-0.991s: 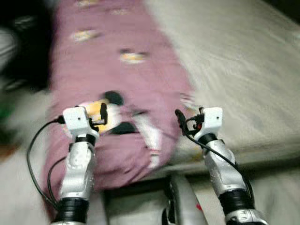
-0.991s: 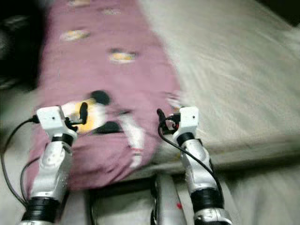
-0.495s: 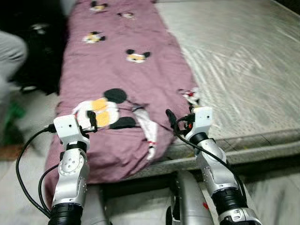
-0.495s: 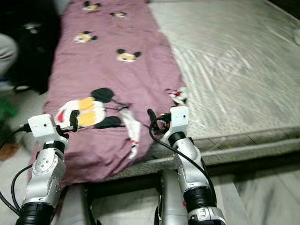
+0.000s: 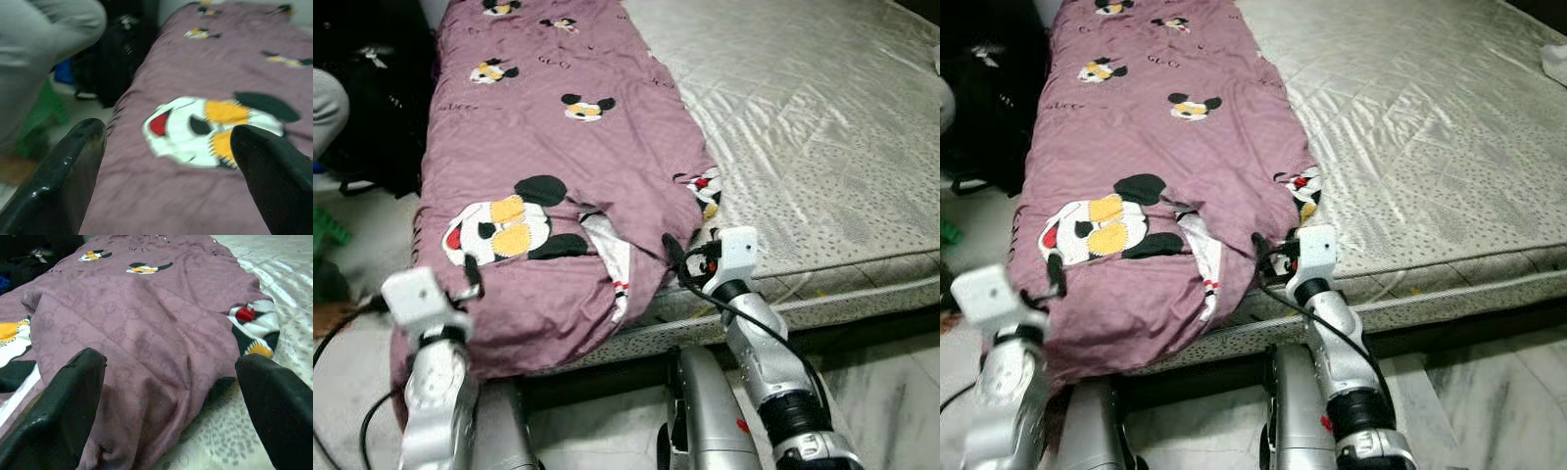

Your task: Clean up the room

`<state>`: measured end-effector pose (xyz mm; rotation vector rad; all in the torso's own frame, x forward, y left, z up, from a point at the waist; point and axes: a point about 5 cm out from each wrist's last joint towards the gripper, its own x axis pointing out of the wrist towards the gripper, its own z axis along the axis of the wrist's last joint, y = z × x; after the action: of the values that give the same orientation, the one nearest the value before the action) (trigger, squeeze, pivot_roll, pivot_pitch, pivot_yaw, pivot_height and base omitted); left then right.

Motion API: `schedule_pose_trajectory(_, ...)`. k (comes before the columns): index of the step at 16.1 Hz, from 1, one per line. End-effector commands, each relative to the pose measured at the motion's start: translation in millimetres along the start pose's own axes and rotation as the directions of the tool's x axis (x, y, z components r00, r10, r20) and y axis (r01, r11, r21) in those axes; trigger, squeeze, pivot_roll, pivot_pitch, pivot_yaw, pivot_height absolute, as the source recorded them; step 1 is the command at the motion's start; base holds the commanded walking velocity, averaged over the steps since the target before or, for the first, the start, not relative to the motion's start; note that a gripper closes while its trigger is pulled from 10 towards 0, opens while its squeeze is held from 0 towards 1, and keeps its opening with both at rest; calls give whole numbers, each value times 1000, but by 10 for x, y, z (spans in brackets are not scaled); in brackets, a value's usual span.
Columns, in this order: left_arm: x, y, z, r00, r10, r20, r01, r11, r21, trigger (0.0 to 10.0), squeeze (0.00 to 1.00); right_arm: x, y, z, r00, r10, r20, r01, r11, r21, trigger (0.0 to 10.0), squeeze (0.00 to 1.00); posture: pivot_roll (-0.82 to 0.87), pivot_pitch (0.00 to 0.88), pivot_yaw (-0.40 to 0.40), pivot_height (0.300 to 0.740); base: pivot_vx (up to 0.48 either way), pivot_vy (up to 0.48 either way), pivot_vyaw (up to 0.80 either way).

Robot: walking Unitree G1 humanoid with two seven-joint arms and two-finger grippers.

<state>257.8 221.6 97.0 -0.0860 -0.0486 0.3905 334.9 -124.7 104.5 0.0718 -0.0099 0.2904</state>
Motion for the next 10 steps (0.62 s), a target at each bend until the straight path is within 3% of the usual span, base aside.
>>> schedule_pose_trajectory(1,-24,49,87,999,27,29,-27,999,22,10000,0,19,-41,34,1000,-2,1,2,1000,-2,10000,0,-30,117,-18,498,0,0,0)
schedule_pose_trajectory(4,-124,121,151,999,26,46,-29,997,66,10000,0,-28,-158,17,1000,-20,-20,20,1000,-10,10000,0,-9,126,-28,498,0,0,0)
schedule_pose_trajectory(5,-130,129,160,998,30,47,-34,997,68,10000,0,-27,-153,21,1000,-1,-20,0,999,-54,10000,0,-3,127,-32,498,0,0,800)
schedule_pose_trajectory(7,-154,132,174,998,34,47,-37,997,68,10000,0,-16,-160,30,1000,-6,-12,6,999,-43,10000,0,0,127,-35,498,0,0,800)
schedule_pose_trajectory(10,-236,159,217,997,43,65,-50,993,111,10000,0,-2,-209,34,1000,-17,-23,16,999,-43,10000,0,17,127,-51,498,0,0,0)
